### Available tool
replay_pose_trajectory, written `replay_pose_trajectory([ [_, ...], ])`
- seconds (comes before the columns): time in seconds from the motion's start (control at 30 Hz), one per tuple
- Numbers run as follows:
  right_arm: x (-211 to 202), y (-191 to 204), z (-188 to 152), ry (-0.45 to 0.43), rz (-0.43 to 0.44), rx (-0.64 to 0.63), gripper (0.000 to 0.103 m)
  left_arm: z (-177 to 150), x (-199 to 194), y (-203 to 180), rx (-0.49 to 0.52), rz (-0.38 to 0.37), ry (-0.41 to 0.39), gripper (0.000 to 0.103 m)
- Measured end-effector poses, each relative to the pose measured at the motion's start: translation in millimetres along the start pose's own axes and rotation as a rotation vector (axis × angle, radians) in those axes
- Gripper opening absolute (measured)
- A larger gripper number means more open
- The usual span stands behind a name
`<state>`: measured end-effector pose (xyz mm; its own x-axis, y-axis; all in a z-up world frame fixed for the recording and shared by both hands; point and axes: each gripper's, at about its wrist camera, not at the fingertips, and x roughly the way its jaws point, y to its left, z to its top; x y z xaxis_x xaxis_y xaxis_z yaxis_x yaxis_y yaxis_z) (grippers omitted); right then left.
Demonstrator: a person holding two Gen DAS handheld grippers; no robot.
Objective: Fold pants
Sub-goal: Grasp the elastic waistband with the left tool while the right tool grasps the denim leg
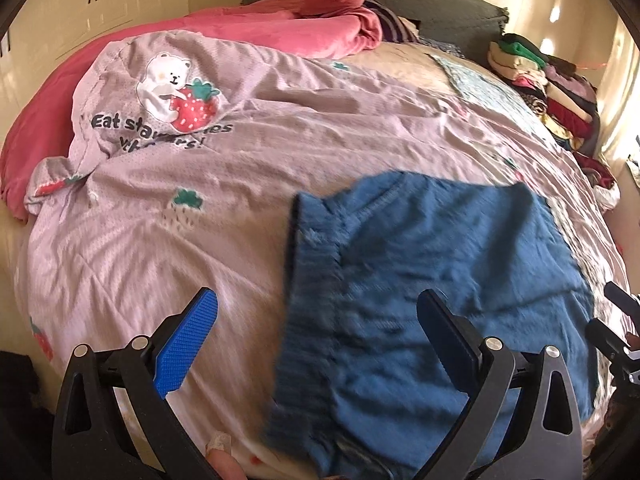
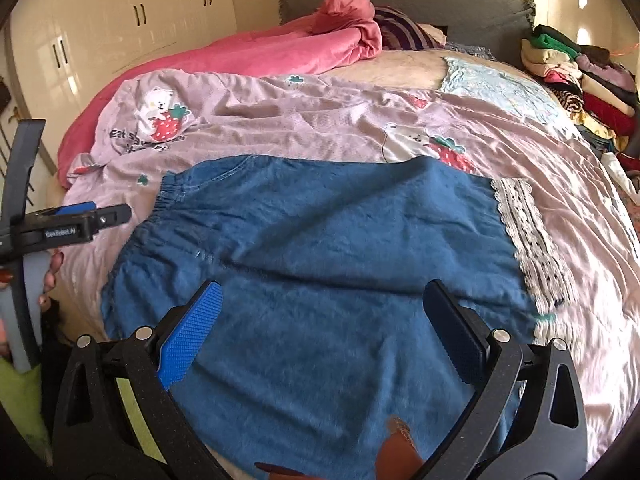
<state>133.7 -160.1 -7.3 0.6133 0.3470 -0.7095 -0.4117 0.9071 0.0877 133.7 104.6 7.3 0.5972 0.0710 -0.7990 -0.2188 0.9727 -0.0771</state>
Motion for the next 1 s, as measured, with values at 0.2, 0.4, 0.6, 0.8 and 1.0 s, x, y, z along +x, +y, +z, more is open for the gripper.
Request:
replay_pose_trajectory([
  [0.2,30,-1,29,-0.008,0.018,-0.096,0.095,31,35,18,-0.004,0.014,0.033,0.099],
  [0.4,66,-1,55,0.022,0.044,-0.155,0.095,55,78,20,0.033,-0.015,0.069,0.099],
  [0.6,106,4,69,0.082,0.055,-0.2,0.095,60,107,12,0.076,-0.019,0.073,0.098],
  [0.8,138,15,81,0.12,0.068,-0.247,0.095,59,125,4,0.105,-0.092,0.096,0.038],
  [1.0,153,23,96,0.107,0.089,-0.255,0.095,63,106,19,0.068,-0.12,-0.011,0.035],
])
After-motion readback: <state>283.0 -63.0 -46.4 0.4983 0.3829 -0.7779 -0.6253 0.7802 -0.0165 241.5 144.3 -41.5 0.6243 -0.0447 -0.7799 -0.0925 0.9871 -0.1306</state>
